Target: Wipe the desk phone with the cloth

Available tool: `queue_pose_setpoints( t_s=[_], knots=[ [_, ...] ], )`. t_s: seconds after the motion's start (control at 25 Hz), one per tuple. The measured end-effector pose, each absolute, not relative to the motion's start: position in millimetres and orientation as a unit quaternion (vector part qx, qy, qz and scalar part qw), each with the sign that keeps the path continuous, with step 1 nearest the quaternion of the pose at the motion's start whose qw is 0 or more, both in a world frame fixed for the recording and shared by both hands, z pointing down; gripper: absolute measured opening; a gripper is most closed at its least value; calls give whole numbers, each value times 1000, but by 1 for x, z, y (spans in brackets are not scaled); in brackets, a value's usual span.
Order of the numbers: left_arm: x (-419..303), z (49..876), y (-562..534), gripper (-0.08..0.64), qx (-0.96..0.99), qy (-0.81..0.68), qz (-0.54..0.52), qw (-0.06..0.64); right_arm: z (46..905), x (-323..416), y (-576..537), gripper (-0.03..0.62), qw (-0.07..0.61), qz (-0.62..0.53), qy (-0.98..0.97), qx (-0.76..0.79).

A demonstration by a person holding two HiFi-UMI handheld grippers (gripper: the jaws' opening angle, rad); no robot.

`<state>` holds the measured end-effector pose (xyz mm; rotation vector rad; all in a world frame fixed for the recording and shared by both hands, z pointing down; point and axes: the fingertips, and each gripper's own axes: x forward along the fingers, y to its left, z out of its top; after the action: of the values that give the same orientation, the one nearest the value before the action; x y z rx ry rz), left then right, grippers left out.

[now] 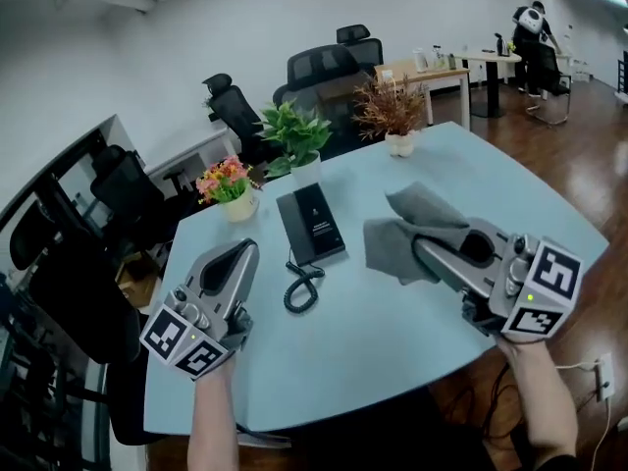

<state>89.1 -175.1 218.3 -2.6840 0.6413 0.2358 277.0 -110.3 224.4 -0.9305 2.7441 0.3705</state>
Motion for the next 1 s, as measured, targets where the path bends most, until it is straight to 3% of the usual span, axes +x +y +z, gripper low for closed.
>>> queue_pose_setpoints(
  t_s=[0.32, 1.0],
  knots=[
    [117, 220, -52, 15, -969, 194, 126, 91, 204, 301, -1, -3, 153, 151, 927, -307],
    [120, 171, 228, 15, -969, 160, 116, 150, 168, 273, 249, -3, 155, 219, 927, -262]
  ],
)
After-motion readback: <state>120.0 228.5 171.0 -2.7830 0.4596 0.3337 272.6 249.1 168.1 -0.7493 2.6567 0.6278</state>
